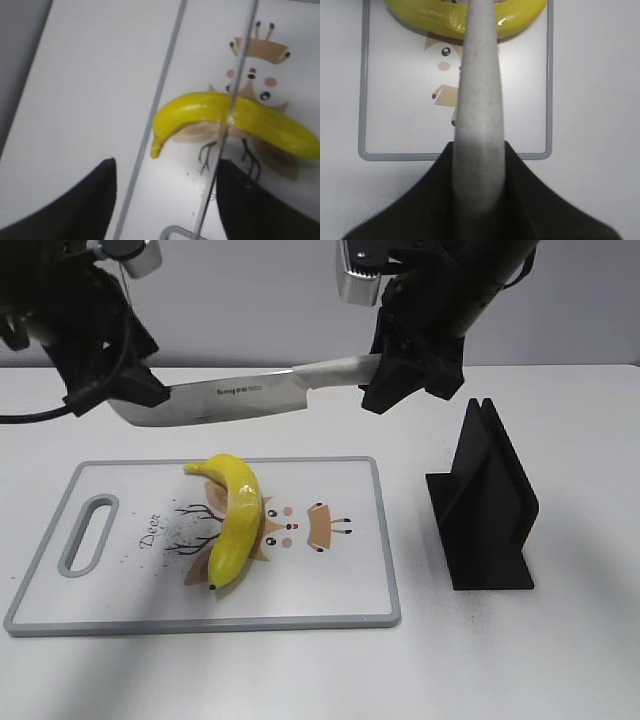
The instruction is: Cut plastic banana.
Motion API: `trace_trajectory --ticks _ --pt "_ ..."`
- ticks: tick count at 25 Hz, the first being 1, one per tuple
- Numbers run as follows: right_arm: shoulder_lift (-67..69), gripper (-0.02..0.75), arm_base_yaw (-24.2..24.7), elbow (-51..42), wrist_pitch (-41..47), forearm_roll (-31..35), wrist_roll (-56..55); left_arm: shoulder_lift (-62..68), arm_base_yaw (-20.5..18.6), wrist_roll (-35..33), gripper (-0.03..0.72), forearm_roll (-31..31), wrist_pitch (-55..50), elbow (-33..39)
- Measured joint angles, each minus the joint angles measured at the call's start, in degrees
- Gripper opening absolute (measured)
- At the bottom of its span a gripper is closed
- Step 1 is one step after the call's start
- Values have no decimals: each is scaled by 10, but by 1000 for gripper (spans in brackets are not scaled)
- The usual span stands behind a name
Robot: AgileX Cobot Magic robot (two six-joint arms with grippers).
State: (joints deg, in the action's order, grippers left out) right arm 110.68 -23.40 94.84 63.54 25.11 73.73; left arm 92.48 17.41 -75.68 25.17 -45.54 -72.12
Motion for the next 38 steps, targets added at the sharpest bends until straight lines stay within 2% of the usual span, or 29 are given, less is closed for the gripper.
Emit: trace_trajectory --ticks 2,4,6,10,14,17,21,25,29,33,38 --pt "0 166 0 0 -2 0 -4 0 0 8 662 0 33 0" --pt "0 166 2 0 -7 -5 -18 -3 -2 38 678 -5 54 0" --pt "0 166 2 0 -5 -25 -52 -9 -7 99 680 -19 72 0" --pt "0 166 2 8 3 -86 -185 -16 -38 296 672 -88 53 -18" --pt "0 166 2 42 16 -109 -372 -16 -85 482 635 -143 -19 -45" --pt "0 166 2 72 43 -112 -475 -17 -126 572 610 -156 -105 -57" --pt "-4 166 2 79 59 -112 -599 -17 -168 610 599 -156 -218 -57" --pt "-69 166 -3 -2 46 -112 -693 -36 -185 619 594 -152 -236 -43" --pt "-183 166 -7 -147 -39 -114 -760 -110 -185 621 593 -142 -239 25" --pt "-291 166 -2 -268 -94 -175 -852 -216 -185 621 593 -142 -236 108" --pt "-377 166 -1 -357 -139 -241 -956 -350 -185 621 593 -148 -201 209"
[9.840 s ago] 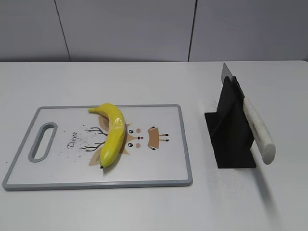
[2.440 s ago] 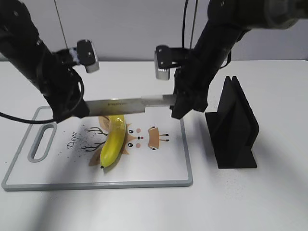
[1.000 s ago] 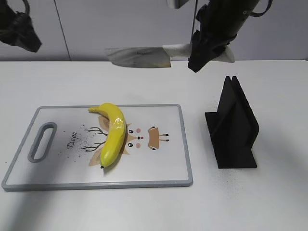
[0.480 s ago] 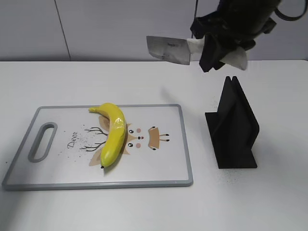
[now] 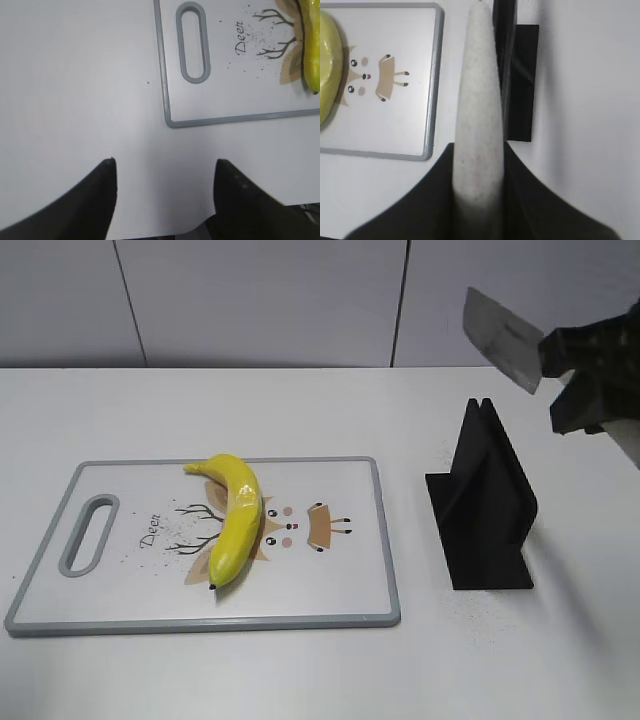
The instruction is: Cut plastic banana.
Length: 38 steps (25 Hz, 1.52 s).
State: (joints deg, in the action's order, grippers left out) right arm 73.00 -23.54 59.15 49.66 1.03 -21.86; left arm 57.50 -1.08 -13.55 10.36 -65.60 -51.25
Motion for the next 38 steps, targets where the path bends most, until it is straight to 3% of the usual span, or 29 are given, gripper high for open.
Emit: trace_trajectory --ticks 11,20,27,38 --pt "-10 166 0 -33 -32 -30 -39 -313 0 0 591 -12 60 203" --pt "50 166 0 -33 -43 -40 -39 -480 0 1 586 -13 33 222" --pt "78 166 0 -33 -51 -44 -40 -566 0 4 519 -13 30 225" --pt "119 166 0 -55 -61 -36 -40 -577 0 4 507 -12 26 226"
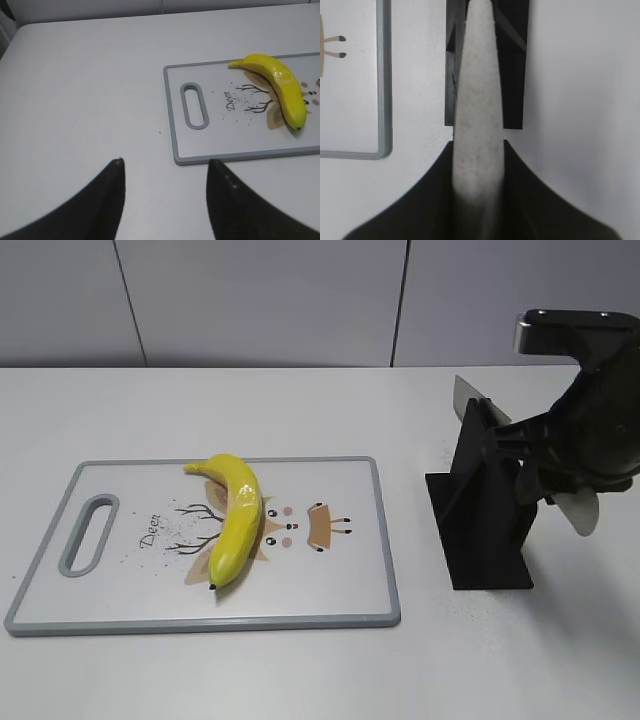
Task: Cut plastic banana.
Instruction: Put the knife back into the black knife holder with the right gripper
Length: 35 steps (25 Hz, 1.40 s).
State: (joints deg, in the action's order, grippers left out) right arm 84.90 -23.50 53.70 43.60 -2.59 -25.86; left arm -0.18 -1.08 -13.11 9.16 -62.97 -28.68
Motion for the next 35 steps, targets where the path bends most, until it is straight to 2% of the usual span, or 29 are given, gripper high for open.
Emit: trace_trajectory --ticks 5,6,11,14,20,30,35 --pt "1 172 0 0 0 20 0 0 0 0 507 0 0 1" --pt "1 200 0 0 2 26 0 0 0 0 507 0 0 1" --pt "1 525 0 0 31 37 10 0 0 0 507 0 0 1" --pt "-2 626 0 0 50 38 33 0 0 0 507 0 0 1" --pt "-97 643 -2 -11 108 57 143 0 0 0 499 0 0 1" --pt "-396 621 -2 -143 122 63 259 0 0 0 489 0 0 1" --pt "-545 587 -2 -213 124 62 268 0 0 0 479 0 0 1"
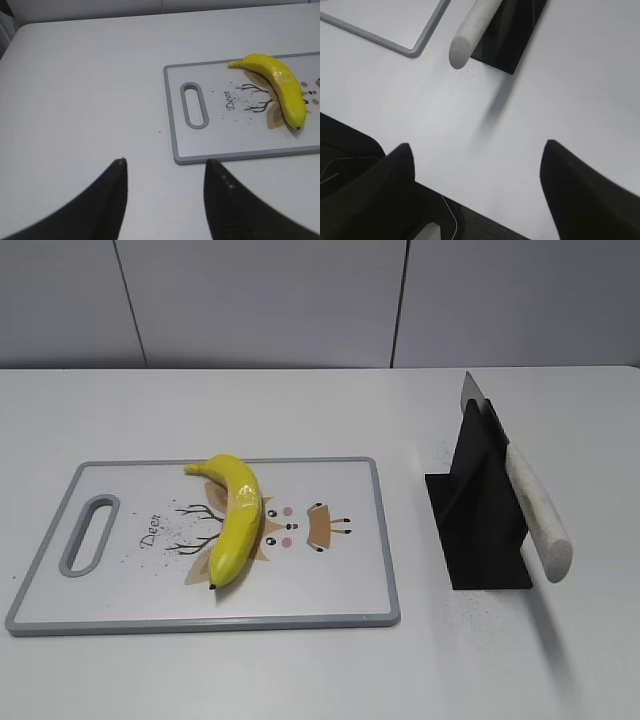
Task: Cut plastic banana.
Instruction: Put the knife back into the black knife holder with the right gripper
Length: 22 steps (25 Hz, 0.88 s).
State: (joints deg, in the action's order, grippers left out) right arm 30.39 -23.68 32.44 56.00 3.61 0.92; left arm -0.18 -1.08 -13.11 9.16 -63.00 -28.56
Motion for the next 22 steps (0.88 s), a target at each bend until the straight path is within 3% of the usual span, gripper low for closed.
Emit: trace_trajectory --ticks 17,22 --pt "-286 574 -2 -34 32 0 1 0 0 0 474 0 0 0" --pt "-307 574 24 -35 35 2 0 0 0 0 473 1 0 0"
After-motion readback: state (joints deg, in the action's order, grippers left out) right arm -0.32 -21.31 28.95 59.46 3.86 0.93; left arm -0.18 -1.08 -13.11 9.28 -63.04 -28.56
